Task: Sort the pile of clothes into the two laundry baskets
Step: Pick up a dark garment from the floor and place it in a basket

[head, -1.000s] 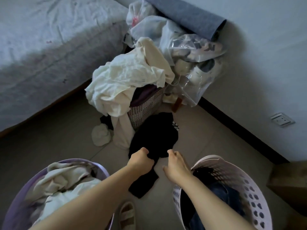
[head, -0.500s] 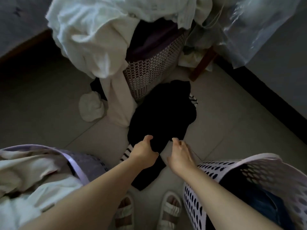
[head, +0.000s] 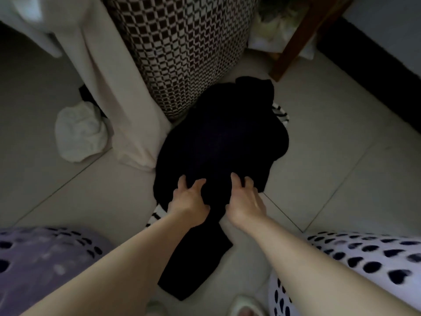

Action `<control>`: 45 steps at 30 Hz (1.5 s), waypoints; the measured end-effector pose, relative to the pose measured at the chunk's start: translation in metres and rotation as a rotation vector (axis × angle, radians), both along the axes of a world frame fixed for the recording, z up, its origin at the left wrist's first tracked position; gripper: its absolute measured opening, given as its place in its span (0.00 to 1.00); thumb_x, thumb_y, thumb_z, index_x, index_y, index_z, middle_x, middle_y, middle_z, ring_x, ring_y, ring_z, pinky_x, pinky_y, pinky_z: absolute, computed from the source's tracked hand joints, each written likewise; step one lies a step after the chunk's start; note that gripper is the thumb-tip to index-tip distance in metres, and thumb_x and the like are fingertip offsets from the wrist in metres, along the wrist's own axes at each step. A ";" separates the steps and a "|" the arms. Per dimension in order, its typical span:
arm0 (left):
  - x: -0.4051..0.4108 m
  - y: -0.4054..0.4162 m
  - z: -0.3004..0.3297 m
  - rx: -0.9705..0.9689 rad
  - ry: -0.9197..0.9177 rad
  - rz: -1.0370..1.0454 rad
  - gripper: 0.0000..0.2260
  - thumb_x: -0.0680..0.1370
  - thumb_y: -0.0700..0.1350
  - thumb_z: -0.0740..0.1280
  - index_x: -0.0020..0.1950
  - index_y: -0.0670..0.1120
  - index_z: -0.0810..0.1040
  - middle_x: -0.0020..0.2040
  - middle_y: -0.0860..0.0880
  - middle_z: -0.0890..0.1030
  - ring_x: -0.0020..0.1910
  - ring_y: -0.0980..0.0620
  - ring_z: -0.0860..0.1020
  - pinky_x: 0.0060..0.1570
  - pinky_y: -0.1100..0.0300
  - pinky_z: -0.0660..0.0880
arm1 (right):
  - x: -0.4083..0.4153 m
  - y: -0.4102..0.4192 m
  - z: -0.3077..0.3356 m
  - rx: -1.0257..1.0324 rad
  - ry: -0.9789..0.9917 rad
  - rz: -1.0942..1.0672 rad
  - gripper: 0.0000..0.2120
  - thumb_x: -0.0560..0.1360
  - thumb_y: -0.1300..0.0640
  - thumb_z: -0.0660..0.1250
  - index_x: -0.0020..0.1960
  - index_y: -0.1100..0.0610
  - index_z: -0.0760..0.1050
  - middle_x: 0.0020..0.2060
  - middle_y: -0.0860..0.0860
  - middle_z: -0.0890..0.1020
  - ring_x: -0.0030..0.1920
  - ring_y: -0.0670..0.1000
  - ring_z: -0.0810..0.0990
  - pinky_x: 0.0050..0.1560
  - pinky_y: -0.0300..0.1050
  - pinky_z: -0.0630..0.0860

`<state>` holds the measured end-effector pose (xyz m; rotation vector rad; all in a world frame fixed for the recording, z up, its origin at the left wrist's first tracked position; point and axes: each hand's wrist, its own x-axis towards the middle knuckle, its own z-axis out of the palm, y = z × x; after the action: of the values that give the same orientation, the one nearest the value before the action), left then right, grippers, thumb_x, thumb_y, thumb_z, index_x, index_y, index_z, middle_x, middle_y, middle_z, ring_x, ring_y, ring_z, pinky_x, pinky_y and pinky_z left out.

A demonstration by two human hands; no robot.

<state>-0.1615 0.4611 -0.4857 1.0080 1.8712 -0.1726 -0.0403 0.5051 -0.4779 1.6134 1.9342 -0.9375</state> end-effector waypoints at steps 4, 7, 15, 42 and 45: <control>-0.008 0.017 -0.024 0.055 0.172 -0.152 0.28 0.77 0.52 0.66 0.74 0.60 0.60 0.77 0.48 0.35 0.76 0.42 0.48 0.70 0.46 0.60 | -0.008 0.010 -0.027 -0.001 0.006 -0.016 0.42 0.75 0.58 0.67 0.77 0.47 0.42 0.76 0.59 0.43 0.72 0.59 0.59 0.65 0.49 0.69; -0.014 0.032 -0.039 0.054 0.230 -0.214 0.28 0.77 0.51 0.66 0.75 0.57 0.59 0.78 0.51 0.38 0.76 0.41 0.46 0.72 0.42 0.53 | -0.010 0.013 -0.040 0.006 0.007 -0.012 0.44 0.74 0.58 0.68 0.77 0.48 0.40 0.76 0.59 0.41 0.73 0.59 0.58 0.68 0.52 0.68; -0.025 0.044 -0.018 0.500 0.260 0.266 0.04 0.74 0.37 0.68 0.43 0.44 0.75 0.39 0.47 0.79 0.40 0.49 0.76 0.39 0.58 0.71 | -0.001 0.020 -0.033 0.058 -0.005 -0.089 0.44 0.72 0.60 0.69 0.77 0.52 0.43 0.76 0.60 0.44 0.72 0.60 0.58 0.70 0.53 0.66; -0.045 0.070 0.258 0.496 0.202 0.453 0.14 0.79 0.42 0.57 0.63 0.49 0.75 0.58 0.43 0.79 0.58 0.41 0.75 0.48 0.54 0.69 | -0.057 0.078 0.251 0.323 0.612 -0.595 0.08 0.77 0.64 0.55 0.47 0.59 0.73 0.43 0.54 0.77 0.43 0.54 0.73 0.42 0.43 0.64; -0.050 0.077 0.304 0.525 0.162 0.446 0.12 0.81 0.46 0.56 0.60 0.47 0.75 0.57 0.42 0.78 0.57 0.40 0.75 0.46 0.55 0.67 | -0.056 0.087 0.301 0.326 0.686 -0.594 0.07 0.77 0.62 0.58 0.43 0.59 0.73 0.37 0.52 0.76 0.39 0.53 0.74 0.37 0.43 0.66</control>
<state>-0.2111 0.5378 -0.1822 0.8996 2.3009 0.5404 -0.0963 0.5926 -0.1774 2.3594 2.1394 -1.6489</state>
